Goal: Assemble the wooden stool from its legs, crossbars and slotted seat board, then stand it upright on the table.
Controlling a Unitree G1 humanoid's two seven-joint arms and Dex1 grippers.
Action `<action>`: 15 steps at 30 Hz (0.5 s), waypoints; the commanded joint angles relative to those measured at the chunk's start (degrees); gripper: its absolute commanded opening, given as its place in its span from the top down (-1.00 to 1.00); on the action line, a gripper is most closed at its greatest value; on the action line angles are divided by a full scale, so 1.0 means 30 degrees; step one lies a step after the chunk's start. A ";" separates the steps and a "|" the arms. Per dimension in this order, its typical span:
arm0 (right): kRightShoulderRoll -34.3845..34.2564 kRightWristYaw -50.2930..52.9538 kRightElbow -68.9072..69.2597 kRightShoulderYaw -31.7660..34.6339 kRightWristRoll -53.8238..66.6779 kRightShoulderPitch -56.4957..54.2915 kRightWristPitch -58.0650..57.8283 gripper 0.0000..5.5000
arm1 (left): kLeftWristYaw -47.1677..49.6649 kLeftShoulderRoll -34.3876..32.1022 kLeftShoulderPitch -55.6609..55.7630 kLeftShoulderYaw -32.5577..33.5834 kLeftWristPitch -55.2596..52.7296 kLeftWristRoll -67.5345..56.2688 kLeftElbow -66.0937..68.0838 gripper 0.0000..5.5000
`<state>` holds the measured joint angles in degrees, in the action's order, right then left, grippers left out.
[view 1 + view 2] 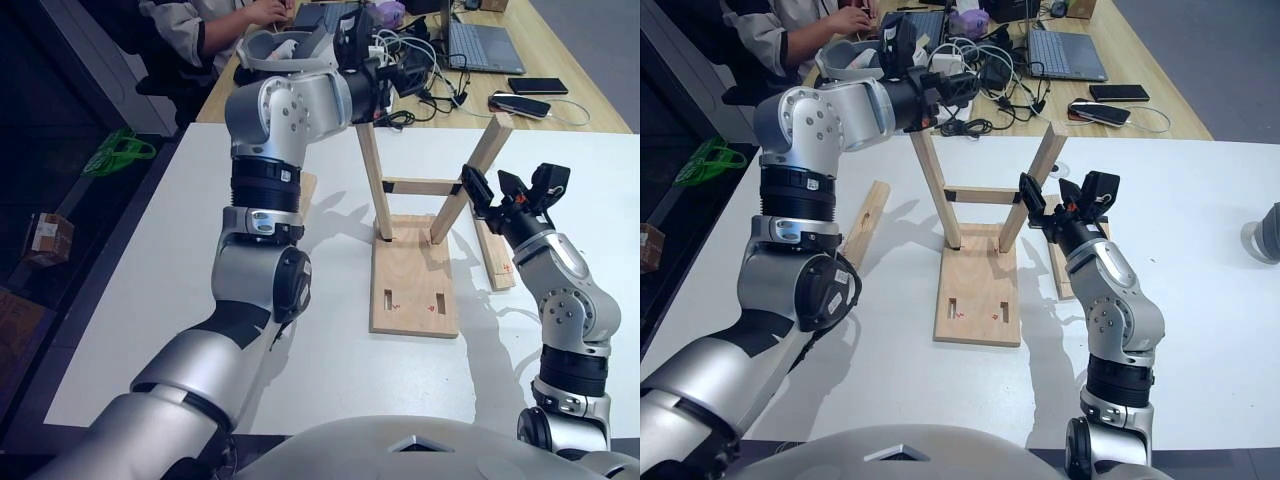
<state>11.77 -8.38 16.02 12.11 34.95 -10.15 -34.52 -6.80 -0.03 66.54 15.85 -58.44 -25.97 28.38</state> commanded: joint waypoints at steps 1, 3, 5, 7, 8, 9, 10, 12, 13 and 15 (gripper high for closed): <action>0.0161 -0.0306 0.0162 0.0023 0.0106 -0.0039 -0.0252 -0.57 | 0.1518 -0.0371 0.1248 0.1870 0.0448 -0.0942 -0.1344 -0.54; 0.0445 -0.0802 0.0171 0.0292 0.0623 -0.0176 -0.0519 -0.57 | 0.2264 -0.1089 0.1261 0.2572 0.0249 -0.1230 -0.3158 -0.54; 0.0842 -0.1111 0.0014 0.0936 0.1113 -0.0522 -0.0809 -0.57 | 0.2985 -0.1693 0.0469 0.2913 -0.0282 -0.1275 -0.5081 -0.54; 0.1197 -0.1189 -0.0683 0.1468 0.1115 -0.1025 -0.0664 -0.57 | 0.3711 -0.1781 -0.1044 0.2823 -0.1474 -0.1213 -0.7065 -0.54; 0.1287 -0.1181 -0.0921 0.1661 0.1176 -0.1284 -0.0638 -0.57 | 0.4131 -0.1636 -0.1828 0.2752 -0.2236 -0.1227 -0.8071 -0.54; 0.1280 -0.1144 -0.1024 0.1857 0.1406 -0.1555 -0.0714 -0.57 | 0.4663 -0.1306 -0.2764 0.2724 -0.3189 -0.1268 -0.9354 -0.54; 0.1205 -0.1063 -0.1046 0.2030 0.1630 -0.1772 -0.0840 -0.57 | 0.5218 -0.0856 -0.3579 0.2766 -0.4164 -0.1317 -1.0520 -0.54; 0.0975 -0.0934 -0.0894 0.2077 0.2002 -0.2058 -0.1046 -0.51 | 0.6159 0.0581 -0.5068 0.2969 -0.6003 -0.1551 -1.2785 -0.54; 0.0813 -0.0935 -0.0648 0.1982 0.2317 -0.2099 -0.1240 -0.47 | 0.6510 0.1326 -0.5589 0.3048 -0.6735 -0.1603 -1.3662 -0.54; 0.0645 -0.0932 -0.0171 0.1782 0.2717 -0.2019 -0.1573 -0.35 | 0.6859 0.2241 -0.6032 0.3093 -0.7493 -0.1546 -1.4617 -0.54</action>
<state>14.10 -11.67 13.83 17.99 41.75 -15.63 -37.74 12.57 4.67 49.35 25.03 -78.37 -30.15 -12.73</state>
